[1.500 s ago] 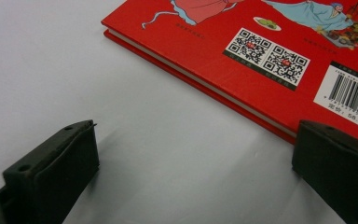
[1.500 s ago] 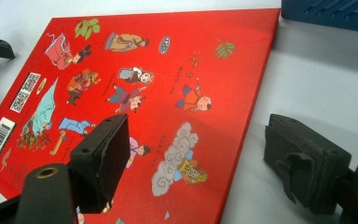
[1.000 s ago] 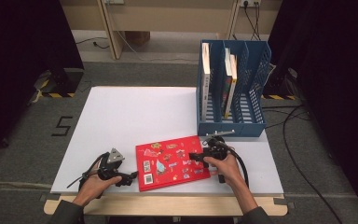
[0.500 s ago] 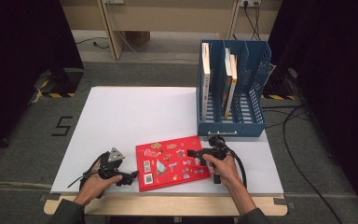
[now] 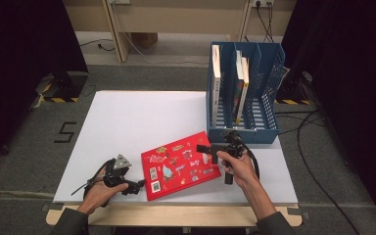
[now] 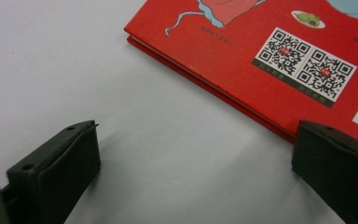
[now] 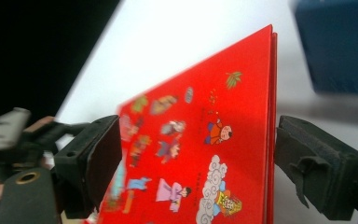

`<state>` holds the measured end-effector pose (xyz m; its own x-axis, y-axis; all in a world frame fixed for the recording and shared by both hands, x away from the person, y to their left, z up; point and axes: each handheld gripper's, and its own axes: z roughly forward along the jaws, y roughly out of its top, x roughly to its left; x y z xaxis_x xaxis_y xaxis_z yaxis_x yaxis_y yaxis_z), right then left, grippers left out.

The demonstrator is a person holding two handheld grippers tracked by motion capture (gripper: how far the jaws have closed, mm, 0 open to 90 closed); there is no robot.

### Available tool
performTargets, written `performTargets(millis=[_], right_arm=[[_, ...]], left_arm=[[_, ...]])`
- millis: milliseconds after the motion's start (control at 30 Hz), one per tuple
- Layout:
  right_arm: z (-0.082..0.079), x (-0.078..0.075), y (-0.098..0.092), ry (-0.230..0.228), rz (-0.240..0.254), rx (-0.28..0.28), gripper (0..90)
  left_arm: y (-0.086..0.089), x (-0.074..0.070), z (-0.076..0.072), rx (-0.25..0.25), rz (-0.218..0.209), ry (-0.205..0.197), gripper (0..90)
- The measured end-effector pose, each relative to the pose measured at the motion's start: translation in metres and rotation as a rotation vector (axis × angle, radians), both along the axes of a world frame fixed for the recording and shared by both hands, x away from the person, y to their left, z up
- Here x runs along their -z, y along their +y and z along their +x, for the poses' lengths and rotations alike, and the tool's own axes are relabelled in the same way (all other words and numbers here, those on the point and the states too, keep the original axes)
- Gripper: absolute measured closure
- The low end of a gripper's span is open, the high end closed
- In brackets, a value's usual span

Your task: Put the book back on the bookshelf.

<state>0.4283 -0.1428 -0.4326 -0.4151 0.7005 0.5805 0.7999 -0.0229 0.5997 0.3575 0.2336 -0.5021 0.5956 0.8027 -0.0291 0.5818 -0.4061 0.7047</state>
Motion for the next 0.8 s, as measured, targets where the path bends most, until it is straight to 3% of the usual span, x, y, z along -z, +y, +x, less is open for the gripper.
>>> performTargets(millis=[100,200,267,367,433,633,800], right_arm=[[0.001,-0.024,0.006,-0.028,0.006,-0.029,17.7],[0.002,-0.046,0.016,-0.059,-0.053,-0.091,18.0],[0.002,-0.056,0.022,-0.056,-0.076,-0.106,19.0],[0.003,-0.072,0.034,-0.074,-0.150,-0.140,18.4],[0.003,-0.082,0.043,-0.103,-0.166,-0.159,18.5],[-0.003,-0.115,0.063,-0.164,-0.093,-0.234,22.2],[-0.001,-0.123,0.070,-0.163,-0.095,-0.238,22.2]], left_arm=[[-0.001,0.000,0.000,-0.001,0.007,-0.001,0.0],[-0.001,0.000,-0.001,0.000,0.003,-0.007,0.0],[-0.001,0.001,-0.001,0.002,0.001,-0.011,0.0],[-0.002,0.001,-0.001,0.005,-0.004,-0.012,0.0],[-0.003,0.001,-0.001,0.008,-0.004,-0.013,0.0],[-0.007,0.001,-0.001,0.009,-0.035,-0.014,0.0],[-0.010,0.002,-0.001,0.004,-0.050,-0.015,0.0]])
